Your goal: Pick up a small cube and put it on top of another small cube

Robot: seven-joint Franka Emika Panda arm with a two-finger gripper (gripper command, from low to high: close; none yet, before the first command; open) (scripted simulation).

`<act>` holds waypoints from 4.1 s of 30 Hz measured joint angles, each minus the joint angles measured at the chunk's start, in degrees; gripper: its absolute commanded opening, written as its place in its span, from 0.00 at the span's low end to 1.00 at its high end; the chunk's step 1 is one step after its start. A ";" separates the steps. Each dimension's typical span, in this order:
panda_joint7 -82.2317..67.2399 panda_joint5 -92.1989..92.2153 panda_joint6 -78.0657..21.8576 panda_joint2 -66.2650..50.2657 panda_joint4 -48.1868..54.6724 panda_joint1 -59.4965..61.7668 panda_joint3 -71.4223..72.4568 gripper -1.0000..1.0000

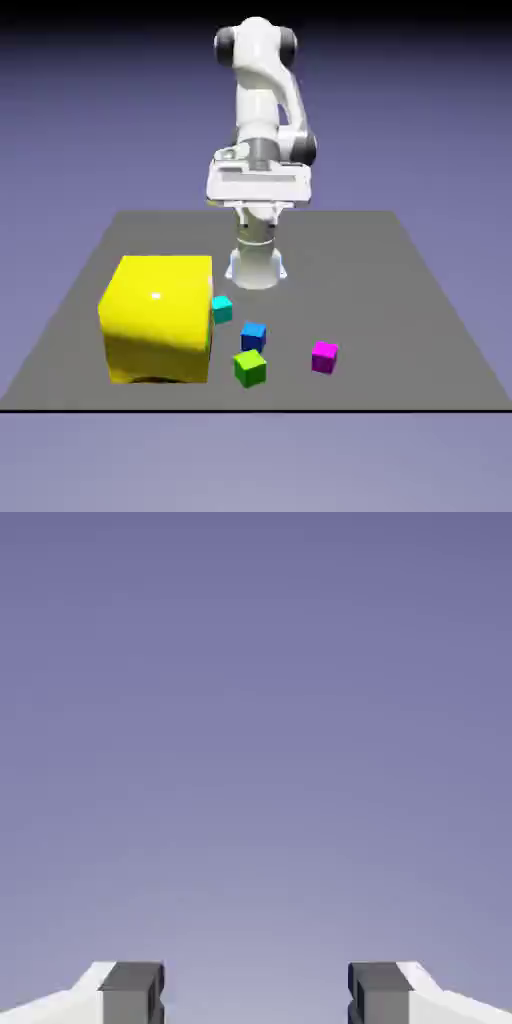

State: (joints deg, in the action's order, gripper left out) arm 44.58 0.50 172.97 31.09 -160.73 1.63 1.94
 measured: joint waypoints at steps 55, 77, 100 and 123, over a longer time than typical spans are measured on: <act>85.15 134.52 2.93 -13.79 0.89 86.79 108.53 0.50; 85.36 134.69 2.37 -12.98 1.09 87.40 109.25 0.00; 91.30 78.17 -1.39 -28.76 2.27 81.06 101.53 0.00; 97.89 35.25 -0.44 -43.03 3.91 64.99 84.18 0.00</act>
State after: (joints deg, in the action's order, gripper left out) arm 142.47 35.75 172.53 -11.94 -156.82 66.62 86.12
